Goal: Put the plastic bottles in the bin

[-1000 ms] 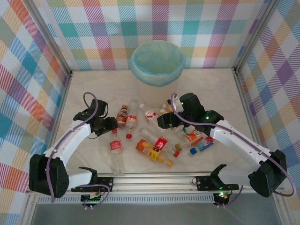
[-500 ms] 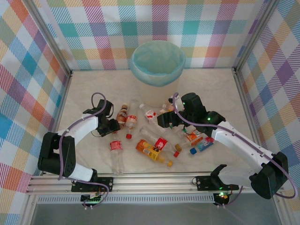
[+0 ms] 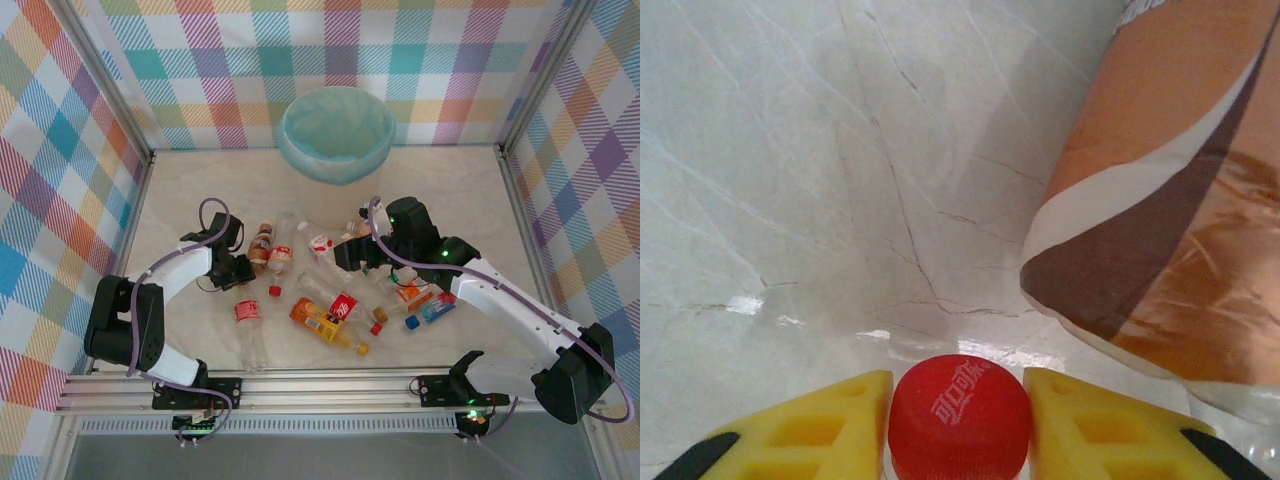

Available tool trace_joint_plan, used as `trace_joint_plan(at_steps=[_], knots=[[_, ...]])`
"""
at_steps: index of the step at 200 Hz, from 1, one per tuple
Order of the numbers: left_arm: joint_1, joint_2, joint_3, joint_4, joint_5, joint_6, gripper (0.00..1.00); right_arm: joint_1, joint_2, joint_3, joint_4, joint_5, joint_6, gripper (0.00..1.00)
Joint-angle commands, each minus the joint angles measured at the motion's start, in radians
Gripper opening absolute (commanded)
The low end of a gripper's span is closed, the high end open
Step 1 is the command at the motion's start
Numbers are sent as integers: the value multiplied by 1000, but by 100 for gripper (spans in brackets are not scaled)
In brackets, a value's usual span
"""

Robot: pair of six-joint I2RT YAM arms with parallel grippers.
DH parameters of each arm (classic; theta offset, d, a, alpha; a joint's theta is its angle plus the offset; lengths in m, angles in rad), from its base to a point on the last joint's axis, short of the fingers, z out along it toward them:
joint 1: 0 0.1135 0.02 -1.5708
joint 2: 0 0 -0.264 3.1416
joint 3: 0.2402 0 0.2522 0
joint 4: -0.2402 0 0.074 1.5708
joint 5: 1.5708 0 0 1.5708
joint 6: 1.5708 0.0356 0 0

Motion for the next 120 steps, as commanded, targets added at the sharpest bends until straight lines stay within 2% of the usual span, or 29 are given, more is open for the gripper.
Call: trace_joint_plan(at_steps=[1, 48, 64, 98, 120], knots=[[-8, -38, 8, -38, -21, 14, 29, 5, -12, -15, 22, 7, 9, 82], [-8, -159, 83, -194, -79, 37, 12, 6, -24, -5, 20, 13, 9, 82], [-8, -239, 129, -274, -96, 46, 0, 6, -34, -1, 20, 17, 7, 82], [-9, -451, 292, -401, -169, 53, 0, 6, -66, 14, 25, 38, -3, 82], [-11, -468, 510, -398, -174, 79, 0, 6, -95, 37, 22, 54, -19, 81]])
